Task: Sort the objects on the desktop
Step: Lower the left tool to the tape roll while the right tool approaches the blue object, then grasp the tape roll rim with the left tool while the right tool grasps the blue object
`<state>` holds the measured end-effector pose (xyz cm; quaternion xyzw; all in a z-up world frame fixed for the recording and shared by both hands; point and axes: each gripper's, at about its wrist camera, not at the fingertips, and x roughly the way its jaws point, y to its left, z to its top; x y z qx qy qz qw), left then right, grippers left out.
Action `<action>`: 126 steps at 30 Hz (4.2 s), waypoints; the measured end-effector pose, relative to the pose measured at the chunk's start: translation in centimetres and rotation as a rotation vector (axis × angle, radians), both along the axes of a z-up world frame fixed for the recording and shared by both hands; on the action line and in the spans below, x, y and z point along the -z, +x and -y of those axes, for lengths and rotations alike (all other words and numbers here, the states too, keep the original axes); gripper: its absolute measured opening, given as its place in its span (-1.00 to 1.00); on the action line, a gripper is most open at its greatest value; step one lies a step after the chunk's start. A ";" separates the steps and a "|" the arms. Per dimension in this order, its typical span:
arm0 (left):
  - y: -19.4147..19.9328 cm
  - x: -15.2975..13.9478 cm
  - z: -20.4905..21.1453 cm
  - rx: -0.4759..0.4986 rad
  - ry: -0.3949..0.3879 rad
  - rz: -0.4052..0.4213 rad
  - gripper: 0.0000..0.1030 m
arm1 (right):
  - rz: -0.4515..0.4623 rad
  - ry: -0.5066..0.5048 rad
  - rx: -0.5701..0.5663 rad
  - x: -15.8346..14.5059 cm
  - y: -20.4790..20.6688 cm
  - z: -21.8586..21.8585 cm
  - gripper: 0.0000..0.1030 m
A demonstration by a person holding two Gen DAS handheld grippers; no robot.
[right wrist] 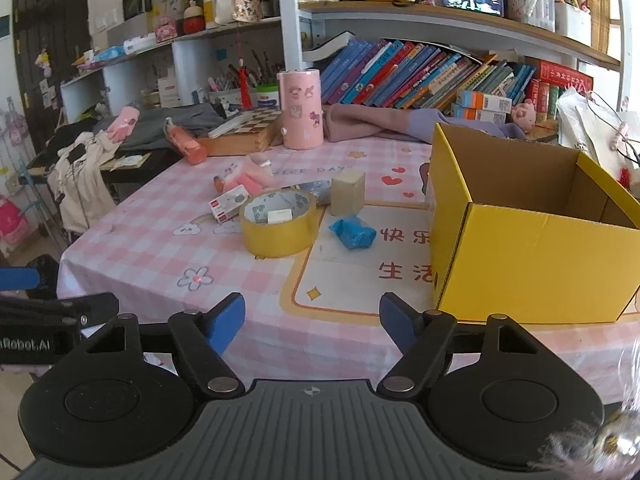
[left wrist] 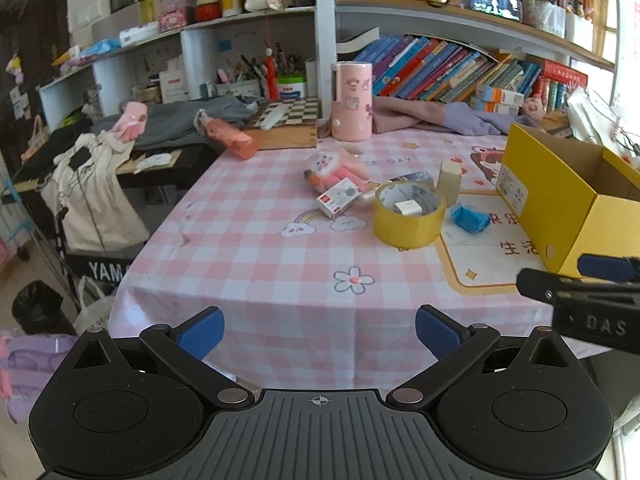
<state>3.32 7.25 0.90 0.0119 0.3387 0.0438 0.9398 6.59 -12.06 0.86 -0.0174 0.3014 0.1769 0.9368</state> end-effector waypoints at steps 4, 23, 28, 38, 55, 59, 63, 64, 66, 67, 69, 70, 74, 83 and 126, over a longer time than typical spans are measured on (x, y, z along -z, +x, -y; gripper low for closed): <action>0.9 0.2 -0.2 0.024 0.012 -0.002 0.99 | -0.012 -0.011 0.007 0.3 1.1 -0.9 0.42; 8.4 0.7 -1.4 0.136 -0.007 -0.025 0.94 | -0.091 -0.021 0.106 1.5 8.5 -2.8 0.14; 10.2 0.9 -0.9 0.188 -0.003 -0.039 0.94 | -0.106 -0.037 0.126 1.7 10.3 -2.8 0.10; 12.5 1.8 -0.1 0.291 0.006 -0.086 0.94 | -0.162 -0.080 0.150 3.5 15.0 -3.4 0.09; 16.1 3.3 1.5 0.388 -0.005 -0.082 0.94 | -0.252 -0.110 0.090 5.5 20.3 -4.4 -0.12; 17.5 3.9 2.4 0.399 -0.005 -0.075 0.94 | -0.208 -0.126 0.085 4.0 20.0 -4.4 -0.23; 18.8 4.8 3.7 0.420 0.006 -0.085 0.94 | -0.156 -0.111 0.082 1.9 19.5 -3.9 -0.24; 19.1 5.1 4.0 0.423 0.013 -0.090 0.94 | -0.146 -0.103 0.082 1.4 19.4 -3.8 -0.24; 19.7 5.5 4.5 0.424 0.021 -0.094 0.94 | -0.131 -0.094 0.085 0.7 19.2 -3.7 -0.25; 19.9 5.7 4.7 0.421 0.023 -0.095 0.94 | -0.127 -0.089 0.084 0.4 19.2 -3.6 -0.25; 20.3 5.8 4.9 0.413 0.018 -0.095 0.93 | -0.124 -0.084 0.084 0.1 19.1 -3.6 -0.25; 20.6 6.0 5.0 0.410 0.013 -0.097 0.93 | -0.125 -0.085 0.083 0.0 19.2 -3.6 -0.25; 21.1 6.5 5.6 0.412 0.022 -0.107 0.89 | -0.135 -0.088 0.091 0.0 19.2 -3.2 -0.25; 20.5 6.1 5.5 0.395 0.022 -0.077 0.70 | -0.132 -0.078 0.105 -0.4 19.0 -2.4 -0.25; 6.3 -1.0 1.6 0.221 -0.143 0.018 0.70 | -0.135 -0.008 -0.062 -1.8 5.9 -0.8 -0.29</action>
